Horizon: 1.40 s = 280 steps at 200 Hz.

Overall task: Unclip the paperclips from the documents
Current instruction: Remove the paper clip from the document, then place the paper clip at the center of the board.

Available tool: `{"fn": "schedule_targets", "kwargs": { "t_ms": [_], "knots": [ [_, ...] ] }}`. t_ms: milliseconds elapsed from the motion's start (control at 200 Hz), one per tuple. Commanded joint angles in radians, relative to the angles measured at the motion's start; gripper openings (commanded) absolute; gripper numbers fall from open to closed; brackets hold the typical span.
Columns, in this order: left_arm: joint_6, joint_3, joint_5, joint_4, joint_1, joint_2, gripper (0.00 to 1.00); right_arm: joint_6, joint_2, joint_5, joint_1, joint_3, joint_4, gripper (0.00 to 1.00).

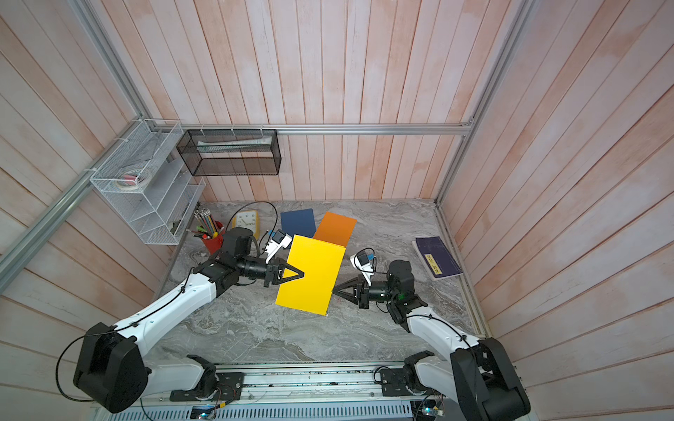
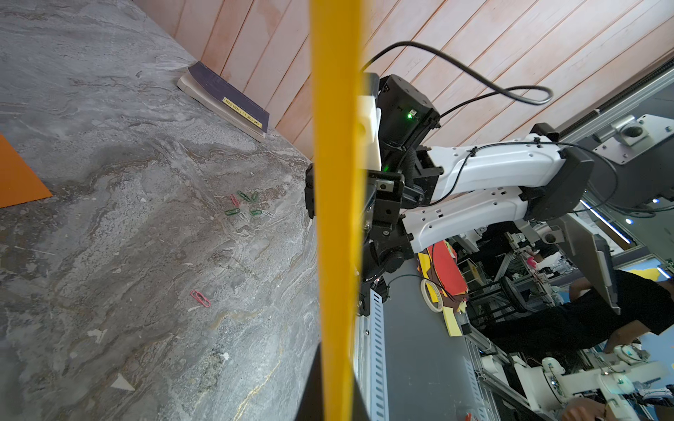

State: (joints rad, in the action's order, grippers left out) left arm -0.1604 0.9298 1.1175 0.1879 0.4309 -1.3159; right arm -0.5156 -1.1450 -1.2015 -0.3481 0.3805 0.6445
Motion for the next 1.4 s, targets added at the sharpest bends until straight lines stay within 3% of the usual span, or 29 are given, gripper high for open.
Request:
{"fn": "schedule_targets", "kwargs": {
  "t_ms": [0, 210, 770, 1395],
  "knots": [
    [0.022, -0.01, -0.008, 0.008, -0.012, 0.03, 0.0, 0.036, 0.011, 0.02, 0.008, 0.034, -0.043, 0.09],
    [0.013, -0.029, -0.026, 0.002, -0.02, 0.041, 0.0, 0.092, 0.017, 0.148, 0.06, 0.048, -0.202, 0.06],
    [-0.034, -0.087, -0.134, -0.039, -0.02, 0.04, 0.0, 0.116, -0.044, 0.531, 0.354, 0.005, -0.524, 0.07],
    [-0.045, -0.123, -0.186, -0.045, -0.02, 0.037, 0.0, 0.139, -0.237, 0.677, 0.362, 0.075, -0.571, 0.11]
  ]
}}
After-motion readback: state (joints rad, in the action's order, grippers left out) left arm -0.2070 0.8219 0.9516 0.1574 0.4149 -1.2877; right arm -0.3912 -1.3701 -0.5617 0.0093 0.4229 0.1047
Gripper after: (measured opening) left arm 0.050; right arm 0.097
